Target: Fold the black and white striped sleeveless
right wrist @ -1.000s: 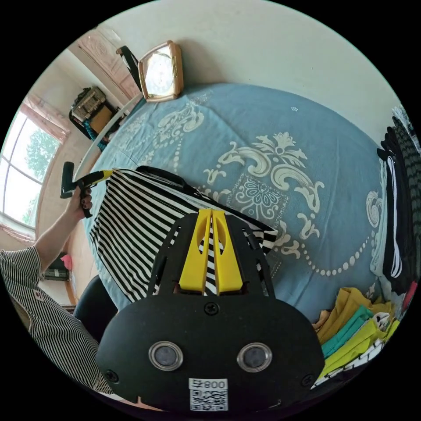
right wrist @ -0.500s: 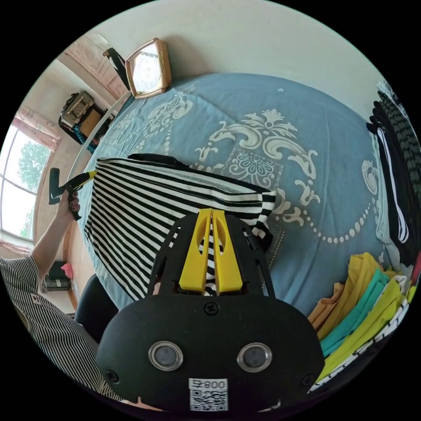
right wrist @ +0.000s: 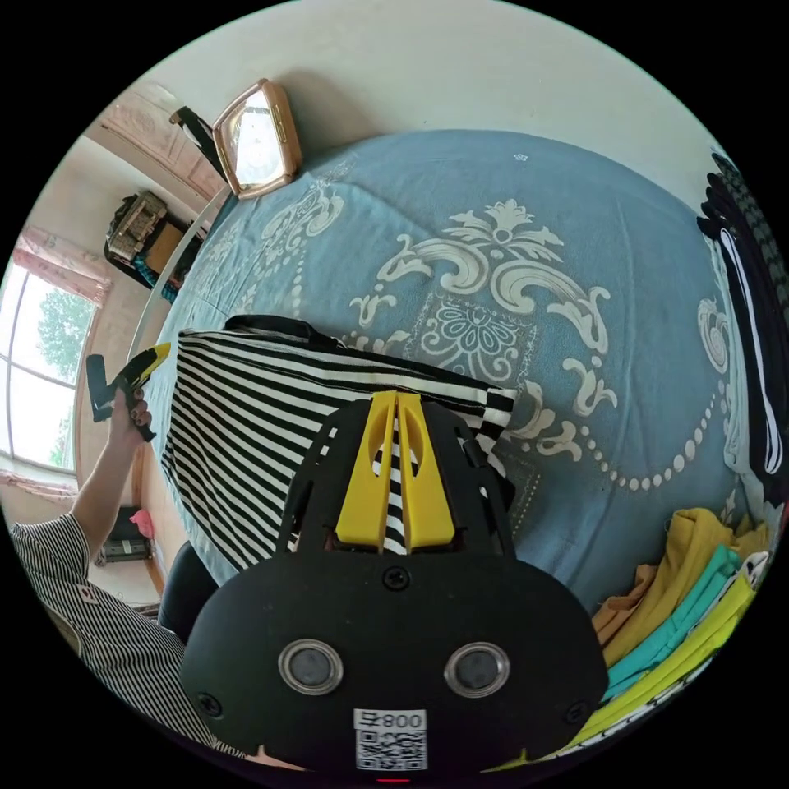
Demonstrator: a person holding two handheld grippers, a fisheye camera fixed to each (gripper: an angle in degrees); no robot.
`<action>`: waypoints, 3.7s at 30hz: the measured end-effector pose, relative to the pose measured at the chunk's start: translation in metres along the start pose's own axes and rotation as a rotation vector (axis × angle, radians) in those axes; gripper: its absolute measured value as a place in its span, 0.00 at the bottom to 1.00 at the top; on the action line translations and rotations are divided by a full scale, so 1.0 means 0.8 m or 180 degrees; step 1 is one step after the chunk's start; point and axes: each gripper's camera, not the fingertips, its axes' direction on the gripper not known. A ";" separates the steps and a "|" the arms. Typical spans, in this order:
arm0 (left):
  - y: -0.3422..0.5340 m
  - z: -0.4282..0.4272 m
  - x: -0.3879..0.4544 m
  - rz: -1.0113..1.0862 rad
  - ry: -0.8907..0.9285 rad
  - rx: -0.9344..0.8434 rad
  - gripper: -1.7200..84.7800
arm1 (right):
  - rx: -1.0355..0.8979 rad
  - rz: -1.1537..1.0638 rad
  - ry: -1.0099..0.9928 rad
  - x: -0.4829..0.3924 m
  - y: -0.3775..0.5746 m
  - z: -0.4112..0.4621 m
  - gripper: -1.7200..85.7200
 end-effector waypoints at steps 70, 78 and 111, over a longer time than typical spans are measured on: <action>0.473 0.234 -0.032 0.1058 0.0879 -0.1149 0.11 | -0.0038 0.0942 -0.0873 0.086 0.435 0.000 0.03; 0.596 0.468 0.191 0.2788 0.0849 -0.1686 0.15 | 0.0027 0.0833 -0.0980 0.069 0.420 -0.023 0.03; 0.739 0.597 0.193 0.2680 0.0584 -0.1681 0.04 | 0.0398 0.0994 -0.0440 0.062 0.179 -0.021 0.14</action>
